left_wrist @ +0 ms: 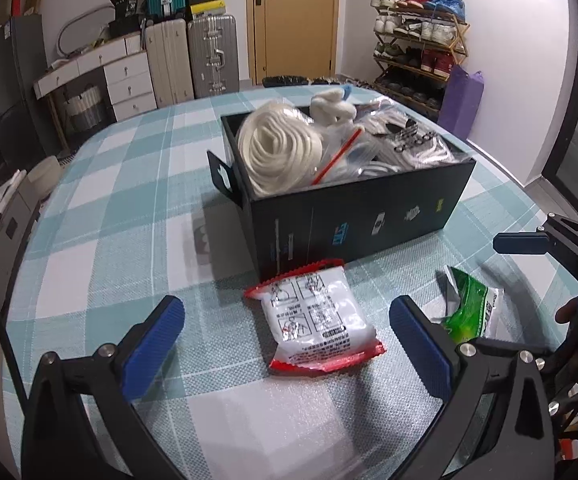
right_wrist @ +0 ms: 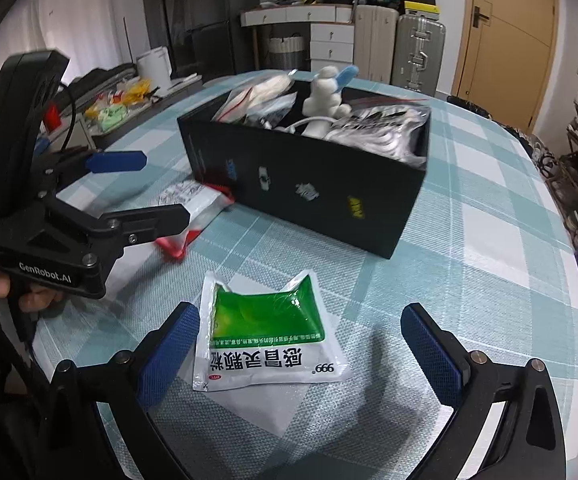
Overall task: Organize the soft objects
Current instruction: 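Withdraw both grippers from the box toward the snack packet and green packet, then grasp the red-edged snack packet with the left gripper while the right grasps the green packet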
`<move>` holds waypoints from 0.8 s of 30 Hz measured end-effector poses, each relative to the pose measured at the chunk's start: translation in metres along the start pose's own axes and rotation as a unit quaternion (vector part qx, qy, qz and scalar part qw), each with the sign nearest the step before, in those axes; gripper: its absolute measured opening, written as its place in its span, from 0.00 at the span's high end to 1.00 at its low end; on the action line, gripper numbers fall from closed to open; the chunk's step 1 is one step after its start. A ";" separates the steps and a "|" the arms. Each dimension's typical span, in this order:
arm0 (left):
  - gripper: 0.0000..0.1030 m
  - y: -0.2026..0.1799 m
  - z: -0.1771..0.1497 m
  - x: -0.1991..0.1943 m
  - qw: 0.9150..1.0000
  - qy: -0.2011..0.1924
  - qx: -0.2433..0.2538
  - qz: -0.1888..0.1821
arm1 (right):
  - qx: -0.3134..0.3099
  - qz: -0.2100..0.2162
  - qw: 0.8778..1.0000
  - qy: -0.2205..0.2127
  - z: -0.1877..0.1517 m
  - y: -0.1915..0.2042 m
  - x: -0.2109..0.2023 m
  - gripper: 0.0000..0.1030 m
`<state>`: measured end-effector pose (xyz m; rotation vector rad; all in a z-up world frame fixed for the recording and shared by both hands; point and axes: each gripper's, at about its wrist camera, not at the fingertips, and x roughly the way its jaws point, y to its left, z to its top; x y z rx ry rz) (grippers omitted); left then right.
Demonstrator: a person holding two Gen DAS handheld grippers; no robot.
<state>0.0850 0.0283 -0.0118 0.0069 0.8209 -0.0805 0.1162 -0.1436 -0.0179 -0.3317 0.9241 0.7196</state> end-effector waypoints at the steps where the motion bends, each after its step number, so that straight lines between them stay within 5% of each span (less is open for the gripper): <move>1: 0.00 0.000 -0.001 0.001 1.000 0.002 -0.001 -0.001 | -0.002 0.002 1.000 0.004 0.000 0.001 0.002 0.01; 24: 0.00 0.011 -0.003 0.014 0.998 0.038 -0.038 -0.012 | -0.010 0.006 0.999 0.031 -0.005 0.004 0.019 0.01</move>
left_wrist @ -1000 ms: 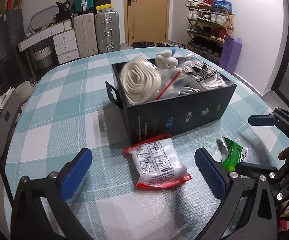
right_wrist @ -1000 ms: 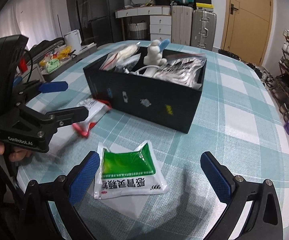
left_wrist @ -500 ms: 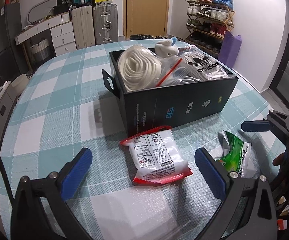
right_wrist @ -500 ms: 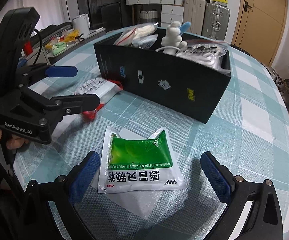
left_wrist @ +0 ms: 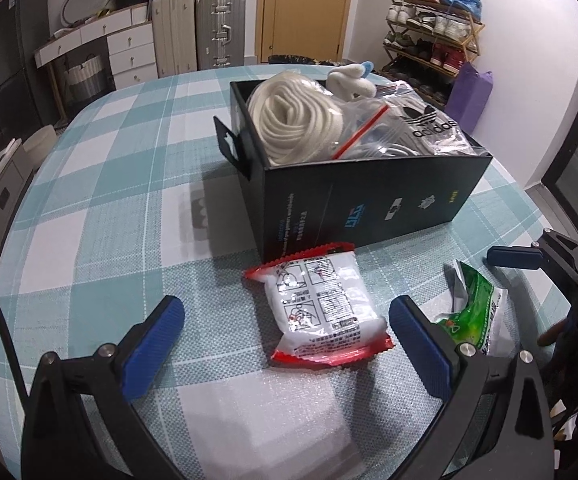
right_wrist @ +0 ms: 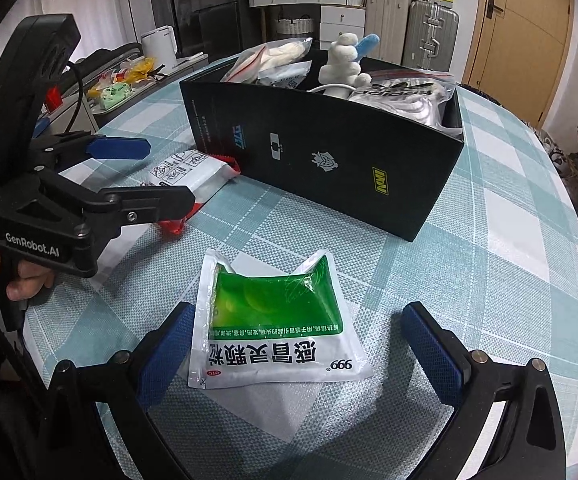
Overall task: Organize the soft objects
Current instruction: 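Grasp the red-edged snack packet with the left gripper while the right grasps the green packet, then carry the snack packet with the left gripper while the right carries the green packet over the box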
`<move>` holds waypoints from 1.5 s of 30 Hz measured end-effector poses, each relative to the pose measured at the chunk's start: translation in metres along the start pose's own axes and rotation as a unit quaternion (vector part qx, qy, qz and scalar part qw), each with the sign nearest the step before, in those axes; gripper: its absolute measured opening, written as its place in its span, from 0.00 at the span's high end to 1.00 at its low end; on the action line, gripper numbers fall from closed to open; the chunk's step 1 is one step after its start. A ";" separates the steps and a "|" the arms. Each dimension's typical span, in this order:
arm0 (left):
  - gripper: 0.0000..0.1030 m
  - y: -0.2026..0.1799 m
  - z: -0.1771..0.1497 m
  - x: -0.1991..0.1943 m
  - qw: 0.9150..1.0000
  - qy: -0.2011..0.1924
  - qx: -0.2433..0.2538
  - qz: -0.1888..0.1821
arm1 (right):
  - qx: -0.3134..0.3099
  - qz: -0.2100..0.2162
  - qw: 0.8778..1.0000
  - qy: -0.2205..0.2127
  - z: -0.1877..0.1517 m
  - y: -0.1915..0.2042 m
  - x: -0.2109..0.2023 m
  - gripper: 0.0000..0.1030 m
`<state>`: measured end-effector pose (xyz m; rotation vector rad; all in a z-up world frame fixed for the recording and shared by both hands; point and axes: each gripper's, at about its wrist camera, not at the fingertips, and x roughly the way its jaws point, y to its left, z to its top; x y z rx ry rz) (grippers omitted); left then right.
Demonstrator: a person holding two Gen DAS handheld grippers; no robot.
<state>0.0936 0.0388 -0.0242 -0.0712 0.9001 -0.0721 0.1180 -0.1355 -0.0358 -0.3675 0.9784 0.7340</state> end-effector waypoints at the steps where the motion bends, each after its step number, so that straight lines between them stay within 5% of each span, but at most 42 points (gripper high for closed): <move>1: 0.00 0.001 0.000 0.001 1.000 0.002 -0.002 0.001 | 0.000 0.000 1.000 0.000 0.000 0.000 0.000 0.01; 10: 0.03 -0.004 -0.002 0.005 1.000 0.016 0.002 0.007 | 0.000 -0.001 1.000 0.000 0.000 0.001 0.000 0.01; 23: 0.51 -0.013 -0.007 -0.001 0.999 0.009 0.038 0.014 | 0.001 -0.001 1.000 -0.002 0.000 0.001 -0.001 0.01; 29: 0.55 -0.010 -0.003 -0.008 0.999 0.002 0.037 0.002 | 0.000 -0.003 1.000 -0.004 -0.001 0.001 -0.003 0.02; 33: 0.55 -0.010 0.000 -0.013 0.999 -0.009 0.038 0.000 | -0.003 0.000 1.000 -0.009 -0.001 0.003 -0.005 0.09; 37: 0.55 -0.008 0.002 -0.016 0.999 -0.014 0.035 -0.003 | -0.007 0.001 1.000 -0.017 -0.001 0.006 -0.009 0.28; 45: 0.55 -0.007 0.003 -0.021 0.999 -0.024 0.032 -0.010 | -0.015 -0.005 0.999 -0.028 0.000 0.008 -0.012 0.44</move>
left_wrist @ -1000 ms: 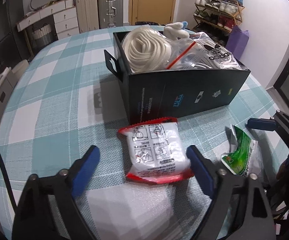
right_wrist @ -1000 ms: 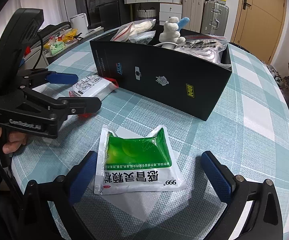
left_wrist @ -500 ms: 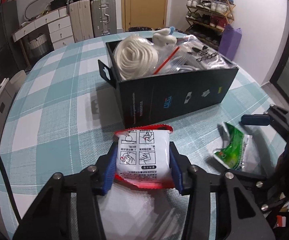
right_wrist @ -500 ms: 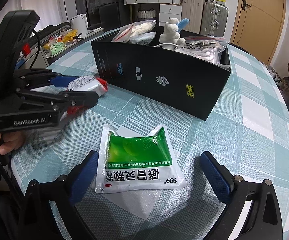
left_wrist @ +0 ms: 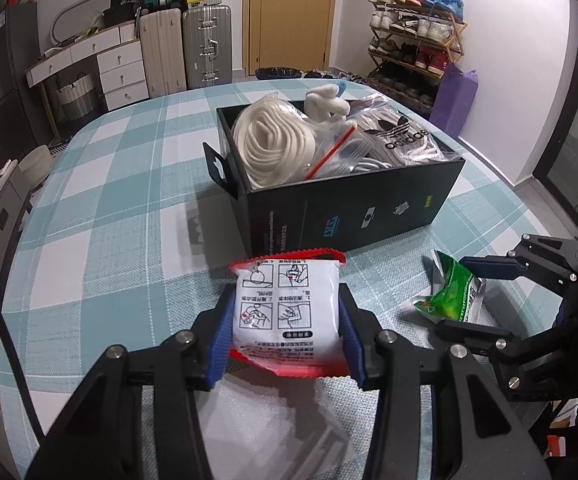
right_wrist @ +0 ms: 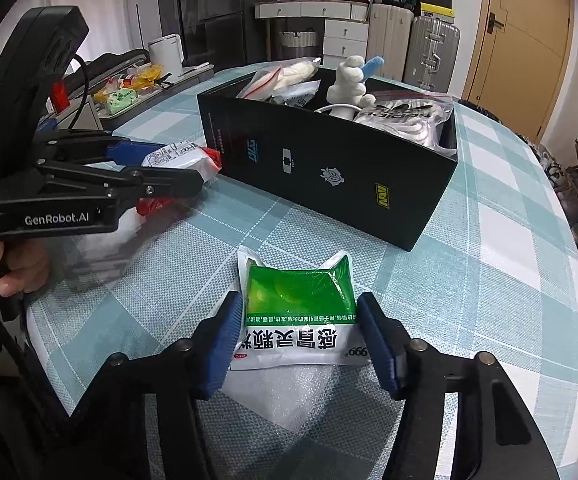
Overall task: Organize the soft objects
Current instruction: 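Carry the snack packet with the left gripper while the right carries the green packet over the box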
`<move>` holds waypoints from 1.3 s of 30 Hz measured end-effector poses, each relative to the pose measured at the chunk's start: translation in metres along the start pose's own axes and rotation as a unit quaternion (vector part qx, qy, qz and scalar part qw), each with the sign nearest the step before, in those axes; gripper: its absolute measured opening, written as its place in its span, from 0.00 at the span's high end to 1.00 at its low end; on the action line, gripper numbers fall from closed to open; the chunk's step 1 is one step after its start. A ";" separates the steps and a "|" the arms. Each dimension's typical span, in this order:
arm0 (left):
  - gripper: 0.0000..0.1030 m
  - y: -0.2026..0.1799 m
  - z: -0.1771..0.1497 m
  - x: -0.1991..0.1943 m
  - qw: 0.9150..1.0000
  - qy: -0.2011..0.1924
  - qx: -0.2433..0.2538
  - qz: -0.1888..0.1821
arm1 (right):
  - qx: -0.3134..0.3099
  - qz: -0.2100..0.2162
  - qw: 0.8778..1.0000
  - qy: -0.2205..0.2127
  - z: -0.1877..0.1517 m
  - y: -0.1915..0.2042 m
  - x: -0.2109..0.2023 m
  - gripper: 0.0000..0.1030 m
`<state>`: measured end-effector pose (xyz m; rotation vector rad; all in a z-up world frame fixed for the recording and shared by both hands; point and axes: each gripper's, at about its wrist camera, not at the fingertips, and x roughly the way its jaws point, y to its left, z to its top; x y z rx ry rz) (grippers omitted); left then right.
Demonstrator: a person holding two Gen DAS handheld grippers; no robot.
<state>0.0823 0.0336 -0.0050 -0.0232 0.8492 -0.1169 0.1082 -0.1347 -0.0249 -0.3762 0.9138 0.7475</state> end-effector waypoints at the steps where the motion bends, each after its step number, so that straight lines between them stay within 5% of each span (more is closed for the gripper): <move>1: 0.55 0.001 0.000 -0.001 1.000 -0.001 0.000 -0.001 | -0.002 0.000 1.000 -0.002 0.000 0.000 0.000 0.45; 39: 0.55 -0.008 0.034 -0.067 0.993 -0.120 -0.014 0.009 | 0.051 0.002 0.987 -0.155 0.034 -0.024 -0.091 0.47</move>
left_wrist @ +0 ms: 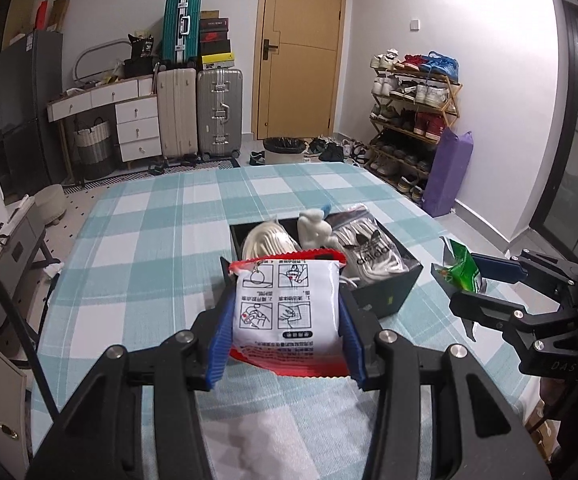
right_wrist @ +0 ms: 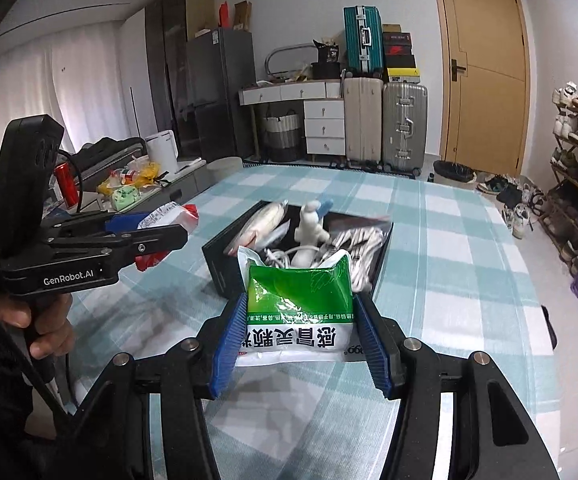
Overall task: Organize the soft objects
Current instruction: 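Carry the snack packet with the left gripper while the right carries the green packet over the box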
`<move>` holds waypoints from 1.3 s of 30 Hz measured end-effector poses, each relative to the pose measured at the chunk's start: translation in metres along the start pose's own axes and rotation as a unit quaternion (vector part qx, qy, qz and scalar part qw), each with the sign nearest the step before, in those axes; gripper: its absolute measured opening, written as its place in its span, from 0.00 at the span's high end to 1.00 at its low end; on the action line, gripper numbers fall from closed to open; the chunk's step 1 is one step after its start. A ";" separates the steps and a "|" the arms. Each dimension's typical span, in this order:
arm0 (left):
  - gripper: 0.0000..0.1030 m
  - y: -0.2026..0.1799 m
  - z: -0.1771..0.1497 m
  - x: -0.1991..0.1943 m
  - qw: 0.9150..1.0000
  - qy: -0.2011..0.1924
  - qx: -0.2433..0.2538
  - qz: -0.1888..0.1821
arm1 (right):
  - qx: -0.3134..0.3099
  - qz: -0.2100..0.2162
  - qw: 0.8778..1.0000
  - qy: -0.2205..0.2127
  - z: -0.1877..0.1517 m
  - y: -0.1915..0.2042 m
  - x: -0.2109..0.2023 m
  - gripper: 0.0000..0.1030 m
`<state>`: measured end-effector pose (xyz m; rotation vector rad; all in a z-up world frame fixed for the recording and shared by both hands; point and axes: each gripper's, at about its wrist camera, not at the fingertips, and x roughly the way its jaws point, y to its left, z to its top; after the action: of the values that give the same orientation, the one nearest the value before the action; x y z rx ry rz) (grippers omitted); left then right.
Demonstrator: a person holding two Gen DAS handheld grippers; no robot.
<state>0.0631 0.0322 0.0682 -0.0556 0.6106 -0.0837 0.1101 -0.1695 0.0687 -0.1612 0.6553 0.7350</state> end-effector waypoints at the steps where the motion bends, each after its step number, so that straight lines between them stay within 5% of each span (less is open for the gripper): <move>1: 0.55 0.000 0.002 0.001 1.000 0.000 0.000 0.001 | -0.001 0.001 1.000 -0.002 0.002 0.000 0.000 0.47; 14: 0.55 0.000 0.019 0.022 1.000 -0.002 0.003 0.008 | -0.002 -0.006 1.000 -0.015 0.029 -0.004 0.013 0.47; 39: 0.55 -0.003 0.033 0.074 1.000 0.021 -0.001 0.014 | -0.030 -0.028 0.999 0.028 0.047 -0.016 0.080 0.47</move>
<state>0.1424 0.0230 0.0535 -0.0474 0.6533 -0.0569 0.1883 -0.1190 0.0563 -0.2550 0.6809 0.6984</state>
